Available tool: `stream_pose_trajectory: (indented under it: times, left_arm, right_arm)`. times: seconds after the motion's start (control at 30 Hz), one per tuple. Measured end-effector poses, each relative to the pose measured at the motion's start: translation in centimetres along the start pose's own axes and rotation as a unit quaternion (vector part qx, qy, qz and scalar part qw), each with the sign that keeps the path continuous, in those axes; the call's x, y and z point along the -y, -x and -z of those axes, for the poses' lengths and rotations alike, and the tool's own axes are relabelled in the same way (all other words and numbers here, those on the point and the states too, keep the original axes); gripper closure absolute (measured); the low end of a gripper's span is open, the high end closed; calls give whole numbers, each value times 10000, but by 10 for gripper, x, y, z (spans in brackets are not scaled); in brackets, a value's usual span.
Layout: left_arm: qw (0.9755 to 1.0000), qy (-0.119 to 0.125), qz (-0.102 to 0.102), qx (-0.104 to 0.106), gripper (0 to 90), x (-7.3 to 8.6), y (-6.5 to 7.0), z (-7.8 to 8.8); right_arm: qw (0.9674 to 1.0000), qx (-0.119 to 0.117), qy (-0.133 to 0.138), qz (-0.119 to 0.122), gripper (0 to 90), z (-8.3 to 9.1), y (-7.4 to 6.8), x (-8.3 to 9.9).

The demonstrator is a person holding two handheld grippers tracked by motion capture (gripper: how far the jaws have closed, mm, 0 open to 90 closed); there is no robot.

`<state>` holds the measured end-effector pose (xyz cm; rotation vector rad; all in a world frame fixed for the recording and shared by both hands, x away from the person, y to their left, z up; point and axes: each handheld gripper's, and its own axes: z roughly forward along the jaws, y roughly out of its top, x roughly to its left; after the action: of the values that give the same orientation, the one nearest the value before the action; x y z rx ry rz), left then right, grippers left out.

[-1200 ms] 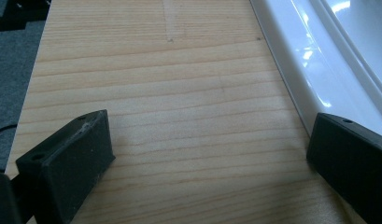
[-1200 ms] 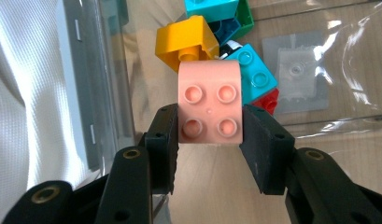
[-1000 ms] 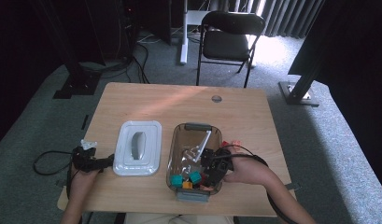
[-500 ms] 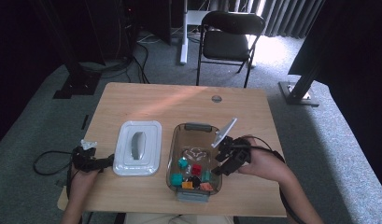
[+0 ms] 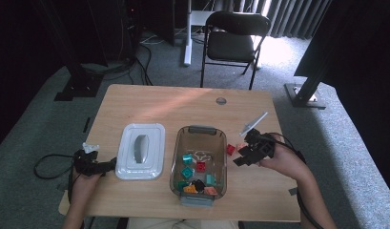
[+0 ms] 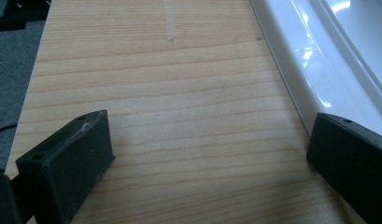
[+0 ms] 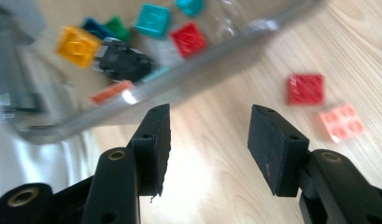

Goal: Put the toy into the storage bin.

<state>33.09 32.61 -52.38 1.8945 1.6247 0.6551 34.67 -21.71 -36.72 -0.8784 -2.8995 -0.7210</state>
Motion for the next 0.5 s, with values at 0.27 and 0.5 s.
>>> stream_pose_trajectory:
  times: [0.27,0.5]
  left_arm:
    - [10000,-2,-4,1,8,0,0,0]
    - [10000,-6,-7,-2,8,0,0,0]
  right_arm:
    - [9981,262,-85,-559,489,-17,39,14]
    - [9868,637,-229,-1470,470,-41,80,16]
